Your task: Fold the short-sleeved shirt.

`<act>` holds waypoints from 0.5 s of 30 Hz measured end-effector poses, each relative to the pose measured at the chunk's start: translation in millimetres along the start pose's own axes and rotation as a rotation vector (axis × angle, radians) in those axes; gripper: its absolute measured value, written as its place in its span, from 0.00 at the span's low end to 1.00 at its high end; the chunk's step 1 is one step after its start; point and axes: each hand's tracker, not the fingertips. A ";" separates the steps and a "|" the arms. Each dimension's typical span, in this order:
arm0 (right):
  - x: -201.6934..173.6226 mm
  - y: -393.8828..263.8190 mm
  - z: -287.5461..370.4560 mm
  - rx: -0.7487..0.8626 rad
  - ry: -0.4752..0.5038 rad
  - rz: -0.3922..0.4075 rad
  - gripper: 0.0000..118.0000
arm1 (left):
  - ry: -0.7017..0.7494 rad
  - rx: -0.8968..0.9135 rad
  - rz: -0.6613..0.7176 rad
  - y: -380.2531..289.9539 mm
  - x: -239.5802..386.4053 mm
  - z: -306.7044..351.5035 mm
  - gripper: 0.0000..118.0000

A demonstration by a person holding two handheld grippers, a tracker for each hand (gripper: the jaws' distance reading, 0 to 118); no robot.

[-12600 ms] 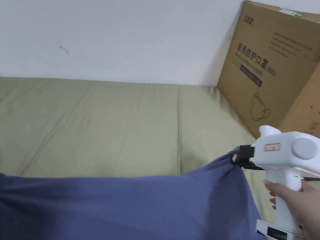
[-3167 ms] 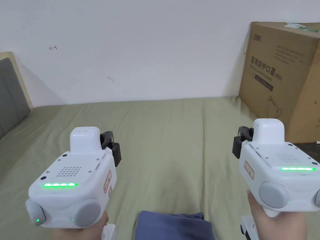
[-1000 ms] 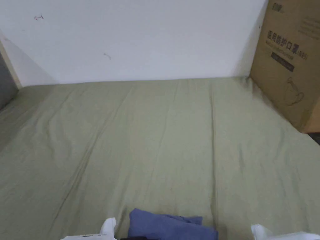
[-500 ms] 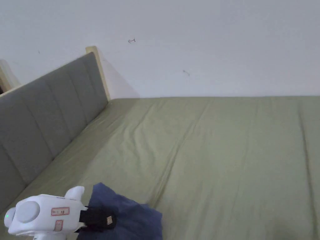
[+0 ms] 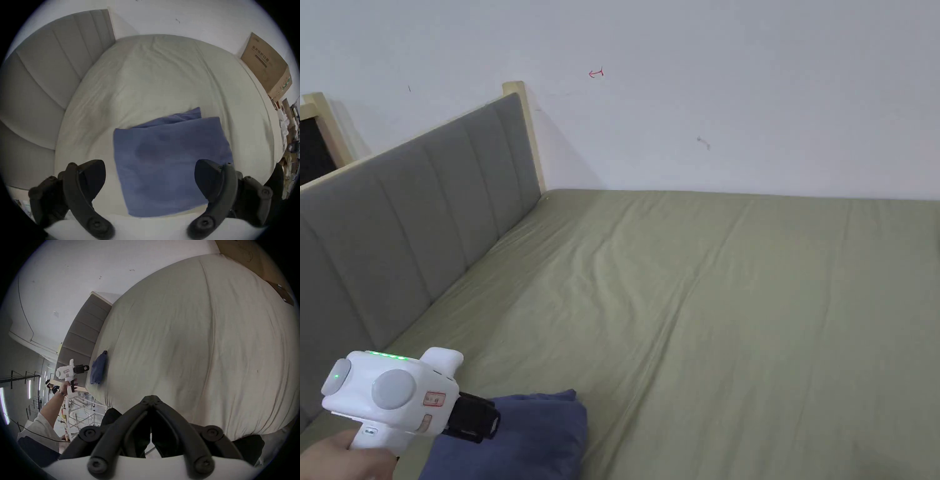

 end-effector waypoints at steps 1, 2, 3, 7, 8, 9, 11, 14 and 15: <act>0.2 0.6 1.0 0.005 -0.002 0.001 0.00 | 0.019 0.019 -0.007 -1.9 1.8 6.0 0.95; 0.8 1.1 2.5 0.010 -0.004 0.002 0.00 | 0.025 0.046 -0.016 -4.7 6.0 14.1 0.95; 1.5 1.4 4.7 0.020 -0.007 0.001 0.00 | 0.038 0.082 -0.037 3.7 5.6 10.8 0.95; 5.7 1.8 12.7 0.054 -0.004 -0.006 0.00 | 0.039 0.148 -0.108 2.1 66.0 53.4 0.70; 5.3 1.4 15.5 0.061 -0.005 -0.005 0.00 | 0.019 0.146 -0.103 1.3 83.2 60.8 0.44; 4.4 1.4 17.7 0.066 -0.009 0.002 0.00 | -0.019 0.149 -0.103 0.1 102.0 67.1 0.44; 1.7 1.9 22.2 0.077 -0.020 0.023 0.00 | -0.077 0.151 -0.114 1.0 125.2 64.4 0.25; -7.7 3.9 35.2 0.110 -0.005 0.051 0.00 | -0.178 0.268 -0.067 -1.1 176.8 89.6 0.01; -12.3 5.5 40.8 0.125 0.010 0.058 0.00 | -0.245 0.320 -0.032 -1.1 198.1 105.9 0.01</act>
